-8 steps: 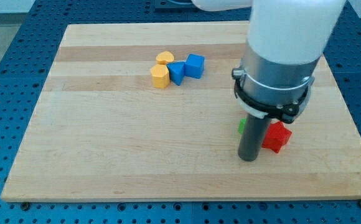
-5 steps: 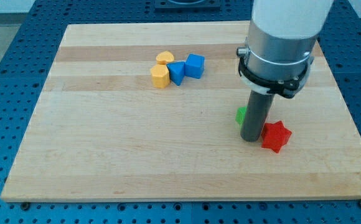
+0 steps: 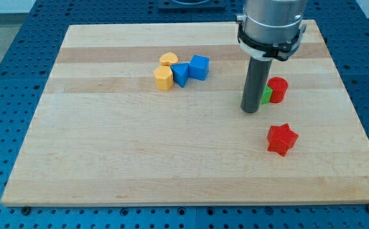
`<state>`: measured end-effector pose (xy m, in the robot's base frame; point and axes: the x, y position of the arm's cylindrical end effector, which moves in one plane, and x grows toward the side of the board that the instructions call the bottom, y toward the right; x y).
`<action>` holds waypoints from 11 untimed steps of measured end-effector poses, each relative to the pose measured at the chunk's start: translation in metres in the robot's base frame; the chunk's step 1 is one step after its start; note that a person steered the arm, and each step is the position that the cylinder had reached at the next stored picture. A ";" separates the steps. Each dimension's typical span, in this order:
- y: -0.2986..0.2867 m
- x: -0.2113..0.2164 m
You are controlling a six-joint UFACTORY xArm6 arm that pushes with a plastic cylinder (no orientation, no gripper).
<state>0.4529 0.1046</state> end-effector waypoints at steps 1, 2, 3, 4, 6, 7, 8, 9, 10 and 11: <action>0.007 0.010; 0.025 0.013; 0.029 0.001; 0.018 -0.020; -0.020 -0.030; -0.026 -0.033; -0.018 -0.046; 0.000 -0.064; 0.020 -0.086; 0.035 -0.107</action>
<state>0.3456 0.1399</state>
